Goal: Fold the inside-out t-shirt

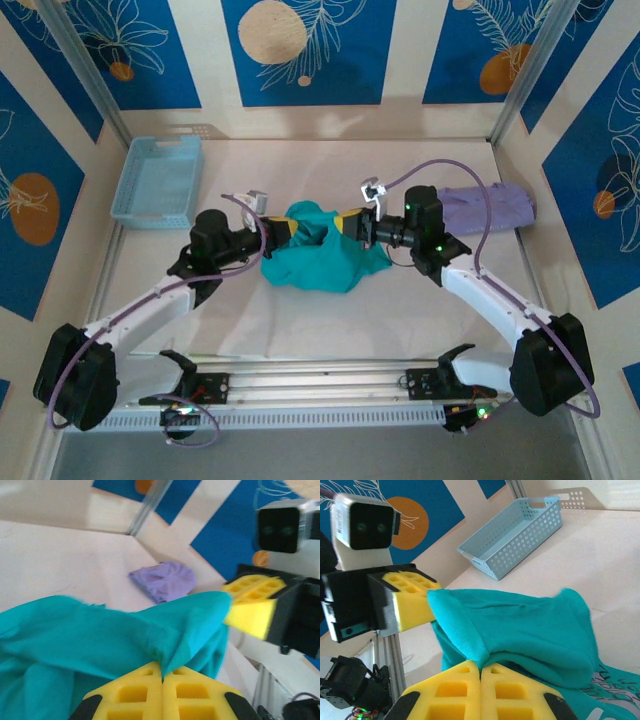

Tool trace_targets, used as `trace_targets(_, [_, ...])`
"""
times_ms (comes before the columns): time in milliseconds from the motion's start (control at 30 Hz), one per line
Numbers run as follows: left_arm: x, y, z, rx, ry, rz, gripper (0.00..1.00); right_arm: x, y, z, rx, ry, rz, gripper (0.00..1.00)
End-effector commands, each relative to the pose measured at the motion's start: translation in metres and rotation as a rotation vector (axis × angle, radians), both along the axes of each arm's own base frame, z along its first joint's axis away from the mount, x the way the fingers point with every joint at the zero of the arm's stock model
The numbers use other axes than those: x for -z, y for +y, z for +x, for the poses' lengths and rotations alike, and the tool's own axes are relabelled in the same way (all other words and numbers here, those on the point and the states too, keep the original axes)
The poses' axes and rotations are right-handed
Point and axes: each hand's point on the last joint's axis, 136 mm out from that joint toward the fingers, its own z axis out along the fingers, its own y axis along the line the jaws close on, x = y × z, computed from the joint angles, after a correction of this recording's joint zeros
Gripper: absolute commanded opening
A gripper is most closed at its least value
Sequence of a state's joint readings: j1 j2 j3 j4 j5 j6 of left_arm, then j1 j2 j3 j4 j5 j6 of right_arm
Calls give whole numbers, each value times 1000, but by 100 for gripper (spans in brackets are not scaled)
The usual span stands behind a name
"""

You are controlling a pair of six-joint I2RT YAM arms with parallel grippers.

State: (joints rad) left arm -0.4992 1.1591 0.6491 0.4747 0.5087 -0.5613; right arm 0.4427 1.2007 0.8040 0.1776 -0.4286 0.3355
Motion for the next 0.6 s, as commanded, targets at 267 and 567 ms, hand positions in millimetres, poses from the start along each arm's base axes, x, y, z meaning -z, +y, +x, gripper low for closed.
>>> trace_targets(267, [-62, -6, -28, 141, -140, -130, 0, 23, 0, -4, 79, -106, -301, 38])
trace_targets(567, [-59, -6, -23, 126, -127, -113, 0, 21, 28, -35, -29, -234, -298, 63])
